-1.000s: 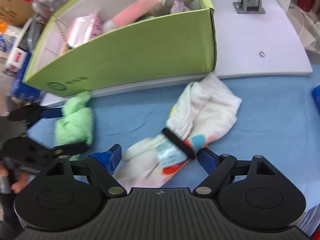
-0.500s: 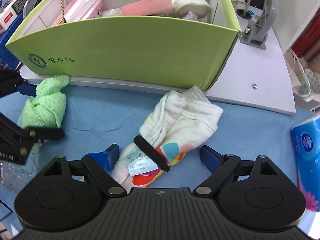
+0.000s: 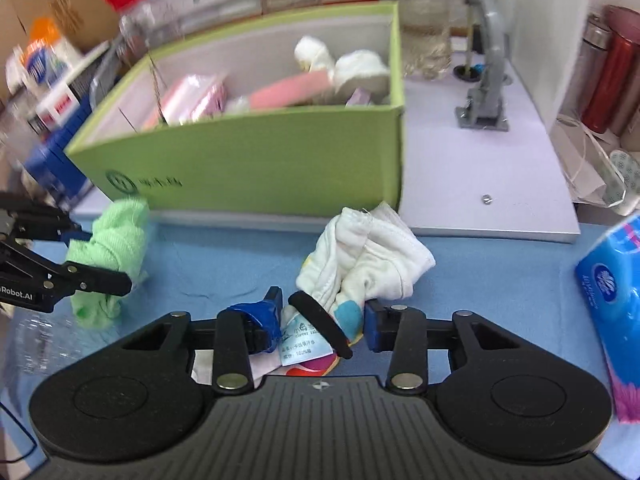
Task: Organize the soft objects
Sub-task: 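Lower towel and sock into green box and open both grippers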
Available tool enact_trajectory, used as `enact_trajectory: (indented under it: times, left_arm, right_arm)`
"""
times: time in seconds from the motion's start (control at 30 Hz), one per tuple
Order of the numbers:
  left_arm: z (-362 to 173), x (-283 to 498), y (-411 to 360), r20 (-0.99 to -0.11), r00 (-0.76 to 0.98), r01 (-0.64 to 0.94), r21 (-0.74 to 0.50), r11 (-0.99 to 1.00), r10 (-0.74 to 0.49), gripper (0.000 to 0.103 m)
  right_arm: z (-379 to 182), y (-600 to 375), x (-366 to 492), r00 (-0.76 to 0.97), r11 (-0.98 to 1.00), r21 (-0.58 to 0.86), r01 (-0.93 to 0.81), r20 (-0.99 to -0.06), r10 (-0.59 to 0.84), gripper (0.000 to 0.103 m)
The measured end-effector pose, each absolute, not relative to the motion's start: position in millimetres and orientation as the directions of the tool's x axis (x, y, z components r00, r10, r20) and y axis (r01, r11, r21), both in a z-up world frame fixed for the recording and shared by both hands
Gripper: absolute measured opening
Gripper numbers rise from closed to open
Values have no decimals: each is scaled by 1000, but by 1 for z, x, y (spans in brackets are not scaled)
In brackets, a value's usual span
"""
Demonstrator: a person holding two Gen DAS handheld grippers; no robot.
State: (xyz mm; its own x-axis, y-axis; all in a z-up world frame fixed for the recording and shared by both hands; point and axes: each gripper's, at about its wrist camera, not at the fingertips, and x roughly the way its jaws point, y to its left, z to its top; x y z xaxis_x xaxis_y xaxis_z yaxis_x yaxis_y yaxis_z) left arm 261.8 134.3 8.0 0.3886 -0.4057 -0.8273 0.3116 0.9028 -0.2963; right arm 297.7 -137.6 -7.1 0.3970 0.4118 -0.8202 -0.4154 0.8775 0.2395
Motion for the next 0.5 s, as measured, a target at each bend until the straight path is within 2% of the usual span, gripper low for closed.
enact_trajectory:
  times: [0.13,0.33,0.4,0.5]
  left_arm:
    - [47,251,151,-770,445,309,-348,885,-458,42]
    - [107,285,156,-711,556,275,-333,902,-432,42]
    - [118,305,150,-714,573,253,-311,916,-401,42]
    - [123,339,141,-729,578,237,-281,930,-367,42]
  right_arm:
    - [33,-165,279,467,860,305,-409,-740,484,24]
    - [100,-165,310,592,832,347,-434,-586,553,25]
    - [112,-152,333,615,829,347,-440,-556,559,25]
    - [111,-129,370,613,829,338,-446,-560,558,25]
